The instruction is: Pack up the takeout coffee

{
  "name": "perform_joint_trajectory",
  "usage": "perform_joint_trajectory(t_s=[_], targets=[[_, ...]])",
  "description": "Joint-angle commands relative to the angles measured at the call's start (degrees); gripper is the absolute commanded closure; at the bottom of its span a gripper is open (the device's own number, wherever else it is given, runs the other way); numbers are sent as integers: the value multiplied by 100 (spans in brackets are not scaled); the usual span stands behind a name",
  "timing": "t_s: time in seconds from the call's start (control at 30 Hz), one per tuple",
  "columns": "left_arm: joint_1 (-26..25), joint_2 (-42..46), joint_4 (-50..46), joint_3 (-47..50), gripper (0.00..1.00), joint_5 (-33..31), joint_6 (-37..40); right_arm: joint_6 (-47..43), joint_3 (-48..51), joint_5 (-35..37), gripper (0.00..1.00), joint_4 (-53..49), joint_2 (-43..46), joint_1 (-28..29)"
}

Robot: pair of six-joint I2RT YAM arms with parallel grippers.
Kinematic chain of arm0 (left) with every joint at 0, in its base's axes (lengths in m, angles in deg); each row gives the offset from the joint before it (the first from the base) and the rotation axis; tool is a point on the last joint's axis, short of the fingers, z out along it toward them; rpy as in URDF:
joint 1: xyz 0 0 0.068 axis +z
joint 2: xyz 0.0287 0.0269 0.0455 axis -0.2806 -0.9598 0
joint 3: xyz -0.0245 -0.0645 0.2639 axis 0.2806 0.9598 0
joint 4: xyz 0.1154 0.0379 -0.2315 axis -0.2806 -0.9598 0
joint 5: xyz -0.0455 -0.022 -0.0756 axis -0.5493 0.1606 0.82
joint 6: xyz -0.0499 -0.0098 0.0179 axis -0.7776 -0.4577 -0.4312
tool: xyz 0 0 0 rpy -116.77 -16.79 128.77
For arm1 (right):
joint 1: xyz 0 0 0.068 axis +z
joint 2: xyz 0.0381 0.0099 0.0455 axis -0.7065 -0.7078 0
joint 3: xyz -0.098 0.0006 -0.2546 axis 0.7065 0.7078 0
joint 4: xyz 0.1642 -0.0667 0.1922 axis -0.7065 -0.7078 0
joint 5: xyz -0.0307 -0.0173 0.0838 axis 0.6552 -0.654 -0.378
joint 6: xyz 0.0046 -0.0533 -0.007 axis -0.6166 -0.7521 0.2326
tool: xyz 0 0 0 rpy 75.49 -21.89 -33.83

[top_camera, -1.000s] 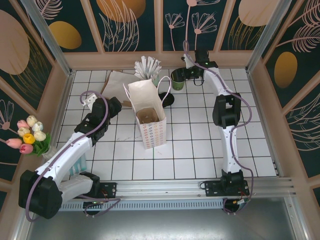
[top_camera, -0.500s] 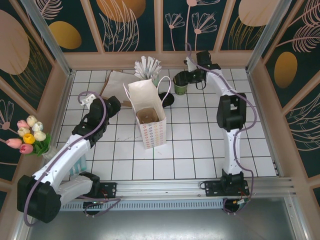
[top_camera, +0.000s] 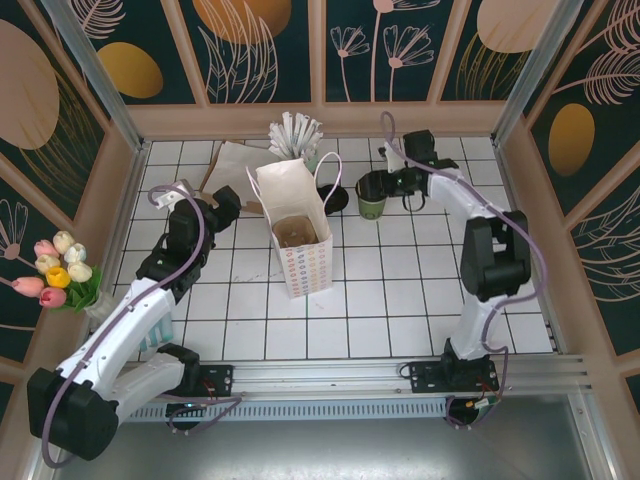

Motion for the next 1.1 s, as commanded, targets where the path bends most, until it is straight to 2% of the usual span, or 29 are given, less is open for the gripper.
perform_joint_trajectory(t_s=[0.0,0.23,0.47,1.07], targets=[[12,101,211,48,2,-59,134,251,846,111,29,502,768,180],[15,46,337,13,1,267,209,354,2411,109,28,915,2123,501],[12,61,501,56,2,429,164,579,3322,109,28,1084,2970,542],[13,162,391,143,1,327,98,315,3971,137,20,1098,3267,680]])
